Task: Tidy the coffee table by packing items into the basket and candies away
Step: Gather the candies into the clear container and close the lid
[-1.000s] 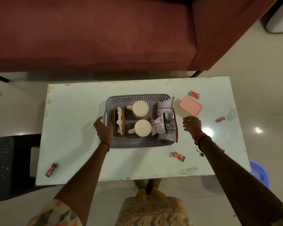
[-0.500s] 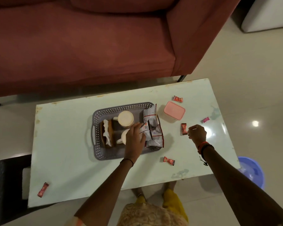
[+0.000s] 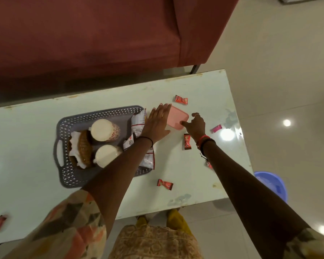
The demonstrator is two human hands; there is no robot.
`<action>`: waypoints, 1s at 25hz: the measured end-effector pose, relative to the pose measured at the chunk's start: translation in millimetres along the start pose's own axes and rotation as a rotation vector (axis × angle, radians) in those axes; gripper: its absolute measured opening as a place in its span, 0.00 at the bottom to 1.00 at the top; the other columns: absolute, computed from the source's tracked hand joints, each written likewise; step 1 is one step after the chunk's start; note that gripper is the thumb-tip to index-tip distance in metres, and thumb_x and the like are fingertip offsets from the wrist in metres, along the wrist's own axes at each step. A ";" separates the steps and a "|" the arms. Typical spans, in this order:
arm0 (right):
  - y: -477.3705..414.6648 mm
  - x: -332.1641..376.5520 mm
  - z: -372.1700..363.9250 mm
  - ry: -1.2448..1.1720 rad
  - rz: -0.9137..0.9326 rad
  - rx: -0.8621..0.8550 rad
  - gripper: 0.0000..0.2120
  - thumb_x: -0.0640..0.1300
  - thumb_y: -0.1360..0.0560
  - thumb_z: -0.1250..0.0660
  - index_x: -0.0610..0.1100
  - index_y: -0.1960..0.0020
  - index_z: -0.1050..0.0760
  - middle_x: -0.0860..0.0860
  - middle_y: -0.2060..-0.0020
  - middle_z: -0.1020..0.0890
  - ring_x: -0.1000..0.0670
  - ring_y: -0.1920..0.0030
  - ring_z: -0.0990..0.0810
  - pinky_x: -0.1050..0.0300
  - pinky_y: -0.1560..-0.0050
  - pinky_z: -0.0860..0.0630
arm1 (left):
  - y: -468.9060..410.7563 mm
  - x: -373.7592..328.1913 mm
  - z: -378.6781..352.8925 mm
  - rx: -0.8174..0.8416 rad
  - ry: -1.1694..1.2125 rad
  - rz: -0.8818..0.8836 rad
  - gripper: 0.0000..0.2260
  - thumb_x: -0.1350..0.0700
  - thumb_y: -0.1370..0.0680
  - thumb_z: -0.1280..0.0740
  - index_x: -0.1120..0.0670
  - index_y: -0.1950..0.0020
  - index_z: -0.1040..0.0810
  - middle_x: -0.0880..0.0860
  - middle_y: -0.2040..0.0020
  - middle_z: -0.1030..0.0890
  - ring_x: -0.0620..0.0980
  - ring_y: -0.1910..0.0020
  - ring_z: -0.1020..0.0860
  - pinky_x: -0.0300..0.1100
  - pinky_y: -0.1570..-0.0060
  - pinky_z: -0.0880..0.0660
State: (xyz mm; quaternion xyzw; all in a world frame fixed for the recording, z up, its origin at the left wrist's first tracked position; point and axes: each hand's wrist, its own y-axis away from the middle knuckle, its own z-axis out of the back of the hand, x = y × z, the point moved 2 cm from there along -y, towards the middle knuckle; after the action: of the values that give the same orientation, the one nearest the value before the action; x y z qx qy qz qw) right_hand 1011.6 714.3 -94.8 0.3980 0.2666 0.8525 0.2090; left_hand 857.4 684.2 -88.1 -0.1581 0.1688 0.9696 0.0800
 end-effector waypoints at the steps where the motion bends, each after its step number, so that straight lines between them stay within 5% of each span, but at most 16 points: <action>1: -5.2 0.1 -1.6 0.000 0.005 0.004 0.32 0.44 0.28 0.28 0.37 0.30 0.35 0.37 0.36 0.26 0.40 0.36 0.26 0.52 0.36 0.30 | -10.0 0.0 -0.9 0.019 -0.051 -0.016 0.42 0.51 0.27 0.31 0.58 0.24 0.54 0.58 0.22 0.47 0.57 0.23 0.50 0.52 0.24 0.51; 5: -15.8 -2.4 -1.2 0.010 0.052 0.000 0.25 0.38 0.27 0.30 0.37 0.33 0.32 0.38 0.37 0.26 0.40 0.36 0.27 0.49 0.35 0.29 | -37.7 5.0 4.4 0.097 -0.155 -0.030 0.41 0.52 0.28 0.30 0.57 0.24 0.53 0.60 0.23 0.47 0.59 0.23 0.51 0.53 0.25 0.53; 10: -21.6 0.3 6.6 0.079 0.106 0.022 0.18 0.34 0.27 0.33 0.36 0.37 0.28 0.39 0.38 0.25 0.42 0.38 0.26 0.54 0.40 0.28 | -33.4 1.8 5.4 0.182 0.045 0.138 0.39 0.53 0.32 0.27 0.57 0.27 0.44 0.63 0.36 0.32 0.63 0.38 0.30 0.53 0.39 0.30; 20: -17.0 27.4 13.2 0.545 0.299 0.099 0.28 0.38 0.31 0.25 0.34 0.36 0.32 0.38 0.39 0.29 0.40 0.39 0.28 0.48 0.40 0.24 | -15.5 -40.2 -25.0 -0.029 0.147 0.317 0.34 0.51 0.35 0.25 0.63 0.37 0.36 0.60 0.39 0.31 0.57 0.42 0.29 0.46 0.41 0.30; 25: -13.4 29.9 15.2 0.565 0.294 0.080 0.35 0.35 0.32 0.25 0.33 0.31 0.38 0.37 0.38 0.30 0.39 0.38 0.28 0.48 0.40 0.25 | -14.0 -40.3 -30.5 -0.075 0.127 0.313 0.33 0.51 0.35 0.25 0.62 0.37 0.36 0.60 0.39 0.30 0.56 0.42 0.28 0.45 0.41 0.30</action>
State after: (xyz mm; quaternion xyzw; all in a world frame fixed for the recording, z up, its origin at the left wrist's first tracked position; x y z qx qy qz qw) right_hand 1007.7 745.9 -78.0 0.1875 0.2868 0.9394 -0.0147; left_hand 906.6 682.4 -106.1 -0.1938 0.1600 0.9638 -0.0890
